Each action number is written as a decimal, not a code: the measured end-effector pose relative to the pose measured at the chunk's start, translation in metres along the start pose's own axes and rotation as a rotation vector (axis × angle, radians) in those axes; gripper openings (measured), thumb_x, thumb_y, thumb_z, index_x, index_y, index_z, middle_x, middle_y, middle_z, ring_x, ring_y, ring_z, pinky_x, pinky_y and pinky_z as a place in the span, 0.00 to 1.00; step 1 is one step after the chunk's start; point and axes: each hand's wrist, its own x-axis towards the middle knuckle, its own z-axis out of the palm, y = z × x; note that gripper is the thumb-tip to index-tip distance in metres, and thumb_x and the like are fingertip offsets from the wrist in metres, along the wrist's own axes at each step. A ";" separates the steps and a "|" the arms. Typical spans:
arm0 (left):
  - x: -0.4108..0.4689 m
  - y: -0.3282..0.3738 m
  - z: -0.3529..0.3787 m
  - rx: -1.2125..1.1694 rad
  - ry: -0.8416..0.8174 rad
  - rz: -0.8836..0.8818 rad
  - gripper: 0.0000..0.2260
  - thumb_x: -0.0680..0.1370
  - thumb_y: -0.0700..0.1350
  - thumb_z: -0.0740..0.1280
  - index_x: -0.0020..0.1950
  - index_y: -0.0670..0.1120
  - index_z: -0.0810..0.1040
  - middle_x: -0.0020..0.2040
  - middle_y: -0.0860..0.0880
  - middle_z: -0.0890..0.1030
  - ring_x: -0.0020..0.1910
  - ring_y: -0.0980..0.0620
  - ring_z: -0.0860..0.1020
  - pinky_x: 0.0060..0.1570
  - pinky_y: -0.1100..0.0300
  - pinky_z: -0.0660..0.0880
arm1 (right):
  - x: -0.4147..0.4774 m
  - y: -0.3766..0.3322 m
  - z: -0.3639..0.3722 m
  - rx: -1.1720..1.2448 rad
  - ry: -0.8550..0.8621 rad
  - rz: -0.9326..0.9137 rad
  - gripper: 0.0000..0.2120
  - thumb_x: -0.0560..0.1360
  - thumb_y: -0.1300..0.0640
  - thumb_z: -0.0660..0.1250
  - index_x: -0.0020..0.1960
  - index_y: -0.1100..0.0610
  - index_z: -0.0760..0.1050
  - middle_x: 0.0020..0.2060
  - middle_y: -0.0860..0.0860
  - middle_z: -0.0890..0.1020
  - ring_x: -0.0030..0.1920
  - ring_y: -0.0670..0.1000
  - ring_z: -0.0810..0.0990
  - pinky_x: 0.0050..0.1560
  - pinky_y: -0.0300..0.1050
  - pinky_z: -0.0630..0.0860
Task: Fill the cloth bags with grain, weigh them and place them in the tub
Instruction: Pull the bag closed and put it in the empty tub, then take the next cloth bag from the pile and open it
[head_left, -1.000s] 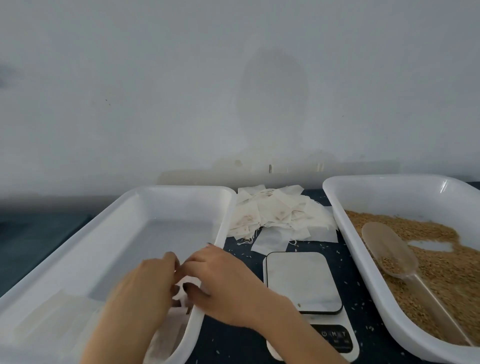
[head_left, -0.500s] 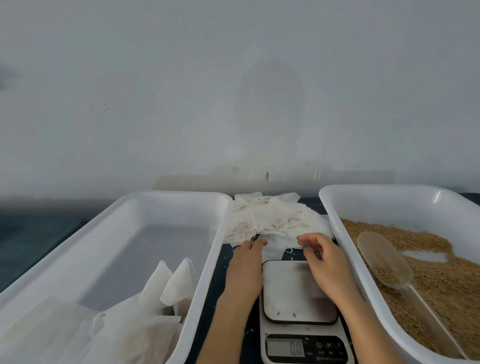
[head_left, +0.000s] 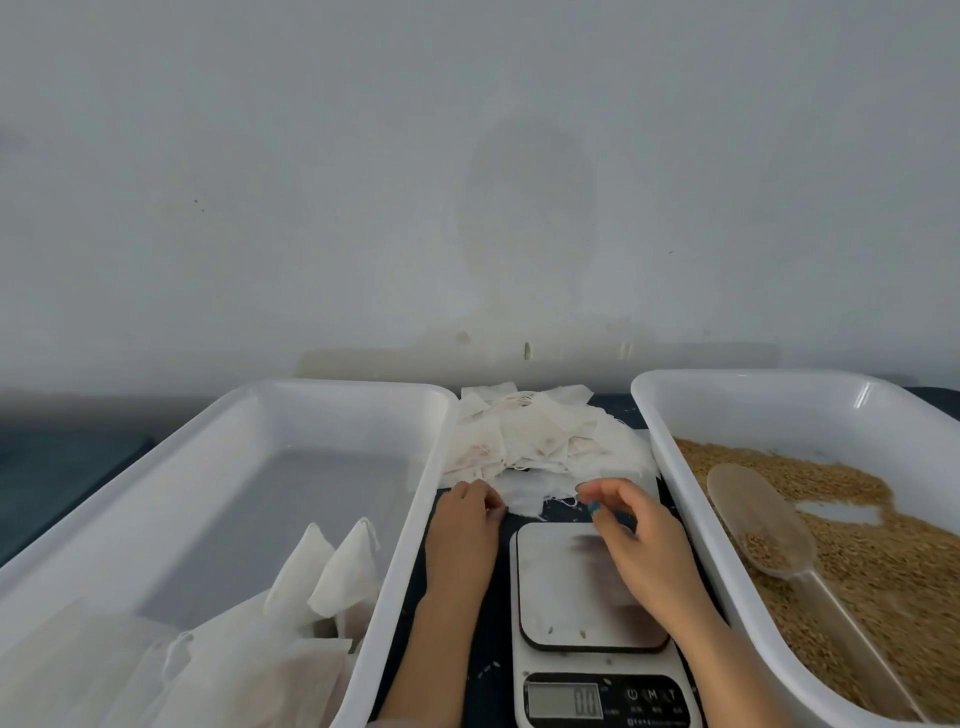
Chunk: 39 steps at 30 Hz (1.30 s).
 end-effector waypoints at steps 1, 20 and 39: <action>-0.001 0.000 -0.001 -0.051 0.034 -0.038 0.01 0.81 0.44 0.65 0.50 0.48 0.76 0.49 0.53 0.77 0.50 0.53 0.74 0.48 0.59 0.73 | -0.001 0.000 0.001 -0.001 0.000 -0.010 0.12 0.79 0.64 0.65 0.54 0.48 0.79 0.51 0.40 0.83 0.54 0.33 0.77 0.49 0.24 0.71; -0.018 0.036 -0.010 -0.006 0.513 0.773 0.04 0.79 0.44 0.71 0.51 0.45 0.84 0.42 0.51 0.81 0.38 0.54 0.78 0.35 0.63 0.76 | -0.004 -0.016 0.008 0.075 0.050 -0.055 0.19 0.73 0.38 0.61 0.56 0.48 0.76 0.48 0.45 0.83 0.49 0.45 0.82 0.51 0.43 0.79; -0.023 0.044 -0.013 -0.069 0.505 0.766 0.07 0.77 0.47 0.71 0.47 0.44 0.81 0.45 0.52 0.80 0.40 0.56 0.77 0.36 0.65 0.75 | -0.003 -0.008 0.004 -0.019 0.149 -0.081 0.05 0.75 0.47 0.69 0.40 0.44 0.78 0.35 0.39 0.82 0.40 0.41 0.81 0.41 0.42 0.77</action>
